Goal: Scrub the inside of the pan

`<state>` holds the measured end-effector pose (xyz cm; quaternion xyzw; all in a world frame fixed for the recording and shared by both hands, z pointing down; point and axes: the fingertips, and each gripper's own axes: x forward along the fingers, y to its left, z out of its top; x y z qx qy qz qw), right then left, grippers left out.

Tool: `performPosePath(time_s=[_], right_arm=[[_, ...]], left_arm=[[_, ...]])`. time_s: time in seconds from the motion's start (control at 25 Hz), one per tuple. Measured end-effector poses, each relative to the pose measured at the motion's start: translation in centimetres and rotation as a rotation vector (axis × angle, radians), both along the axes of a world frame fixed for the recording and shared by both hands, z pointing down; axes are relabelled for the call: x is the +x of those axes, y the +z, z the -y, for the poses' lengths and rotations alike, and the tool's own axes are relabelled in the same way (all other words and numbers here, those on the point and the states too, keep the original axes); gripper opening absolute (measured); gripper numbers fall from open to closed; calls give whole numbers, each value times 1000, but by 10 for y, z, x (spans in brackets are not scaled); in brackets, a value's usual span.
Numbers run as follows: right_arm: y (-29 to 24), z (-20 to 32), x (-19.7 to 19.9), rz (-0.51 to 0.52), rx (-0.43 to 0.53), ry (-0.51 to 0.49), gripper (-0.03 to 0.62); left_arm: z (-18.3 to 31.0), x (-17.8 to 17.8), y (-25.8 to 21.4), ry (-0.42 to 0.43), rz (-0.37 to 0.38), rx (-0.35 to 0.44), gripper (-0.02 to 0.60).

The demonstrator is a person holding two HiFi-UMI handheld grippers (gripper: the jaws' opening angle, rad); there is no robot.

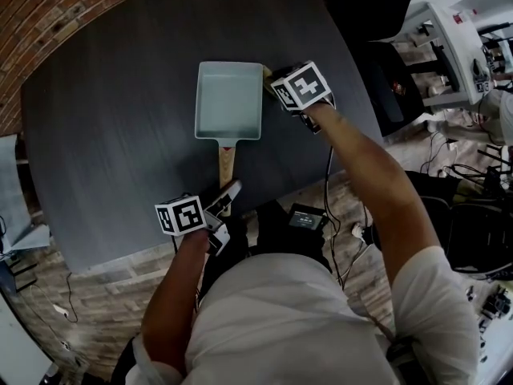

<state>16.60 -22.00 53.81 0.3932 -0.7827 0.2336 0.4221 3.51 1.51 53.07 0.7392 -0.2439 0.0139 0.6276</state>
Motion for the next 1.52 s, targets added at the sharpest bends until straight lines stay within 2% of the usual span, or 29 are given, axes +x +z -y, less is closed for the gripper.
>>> performPosePath(time_s=[0.44, 1.12, 1.52], right_arm=[[-5, -38, -13, -12, 18, -141, 67], [-2, -102, -26, -26, 14, -226, 67], [-4, -135, -36, -79, 46, -280, 67]], left_arm=[[-4, 8, -1, 53, 14, -1, 97], [-9, 15, 1, 93, 24, -16, 97], [-9, 17, 1, 111, 19, -25, 95]])
